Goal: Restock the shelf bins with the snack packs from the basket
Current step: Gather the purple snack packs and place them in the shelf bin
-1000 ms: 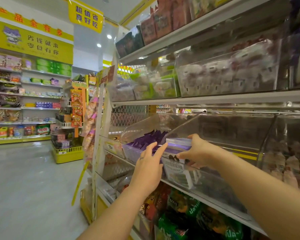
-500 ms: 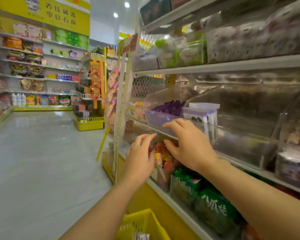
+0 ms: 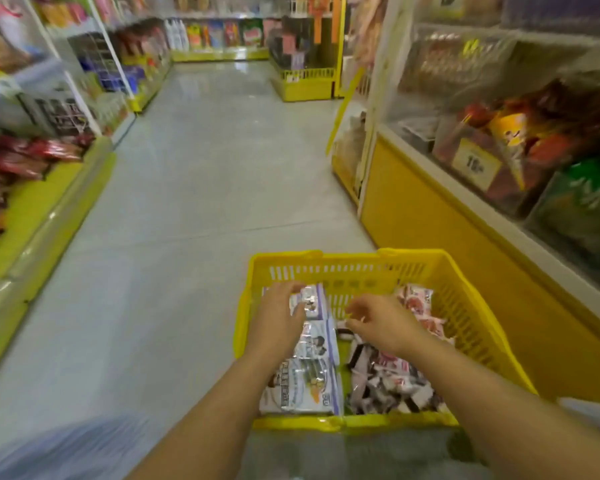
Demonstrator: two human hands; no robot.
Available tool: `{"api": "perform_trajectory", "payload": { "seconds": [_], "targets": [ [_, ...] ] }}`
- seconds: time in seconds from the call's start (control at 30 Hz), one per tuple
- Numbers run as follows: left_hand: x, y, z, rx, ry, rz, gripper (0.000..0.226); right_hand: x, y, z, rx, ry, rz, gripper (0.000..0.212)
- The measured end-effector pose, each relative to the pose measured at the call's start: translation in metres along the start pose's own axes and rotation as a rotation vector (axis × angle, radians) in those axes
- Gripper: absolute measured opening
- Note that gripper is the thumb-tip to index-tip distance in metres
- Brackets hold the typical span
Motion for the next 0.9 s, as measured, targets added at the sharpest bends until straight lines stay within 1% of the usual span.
{"api": "perform_trajectory", "payload": {
  "seconds": [0.07, 0.1, 0.13, 0.23, 0.3, 0.4, 0.47, 0.5, 0.6, 0.7, 0.73, 0.77, 0.83, 0.87, 0.9],
  "targets": [
    [-0.016, -0.009, -0.023, 0.005, 0.067, -0.050, 0.034, 0.009, -0.032, 0.004, 0.040, -0.032, -0.129, 0.036],
    [-0.022, -0.014, -0.032, 0.019, 0.100, -0.114, 0.036, 0.011, -0.046, 0.007, 0.063, -0.046, -0.191, 0.040],
    [-0.025, -0.020, -0.039, 0.046, 0.124, -0.214, 0.038, 0.013, -0.058, 0.008, 0.081, -0.053, -0.250, 0.046],
    [-0.030, -0.034, -0.050, 0.169, 0.162, -0.610, 0.052, 0.018, -0.085, 0.012, 0.151, -0.071, -0.369, 0.064],
    [-0.031, -0.038, -0.050, 0.273, 0.174, -0.786, 0.057, 0.021, -0.092, 0.013, 0.195, -0.086, -0.397, 0.066],
    [-0.028, -0.040, -0.048, 0.399, 0.144, -0.881, 0.054, 0.026, -0.099, 0.013, 0.182, -0.086, -0.492, 0.063],
    [-0.024, -0.039, -0.048, 0.406, 0.146, -0.894, 0.045, 0.025, -0.104, 0.010, 0.158, -0.067, -0.560, 0.059],
    [-0.021, -0.038, -0.047, 0.389, 0.151, -0.891, 0.040, 0.024, -0.105, 0.009, 0.152, -0.056, -0.569, 0.053],
    [-0.014, -0.030, -0.047, 0.261, 0.165, -0.833, 0.018, 0.024, -0.100, 0.003, 0.173, -0.034, -0.554, 0.037],
    [-0.008, -0.018, -0.042, 0.134, 0.172, -0.741, 0.016, 0.026, -0.080, 0.000, 0.183, 0.018, -0.563, 0.035],
    [-0.005, -0.012, -0.039, 0.109, 0.169, -0.662, 0.018, 0.027, -0.070, 0.000, 0.200, 0.028, -0.540, 0.034],
    [-0.001, -0.005, -0.038, 0.104, 0.156, -0.533, 0.025, 0.028, -0.060, 0.000, 0.232, 0.028, -0.497, 0.031],
    [0.009, 0.012, -0.035, 0.137, 0.101, -0.185, 0.042, 0.030, -0.043, 0.000, 0.362, -0.016, -0.374, 0.030],
    [0.012, 0.021, -0.032, 0.151, 0.076, -0.023, 0.047, 0.032, -0.037, 0.001, 0.470, -0.059, -0.297, 0.033],
    [0.013, 0.027, -0.031, 0.130, 0.075, 0.102, 0.052, 0.033, -0.034, 0.001, 0.595, -0.111, -0.215, 0.033]
  ]
}}
Point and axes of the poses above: each hand's wrist, its own x-axis towards the middle knuckle, its own y-axis out of the back of the hand, z = x × y, the point moved 3 cm from there along x, towards the middle knuckle, and after that the axes turned 11 degrees about -y, right-handed, at the moved point
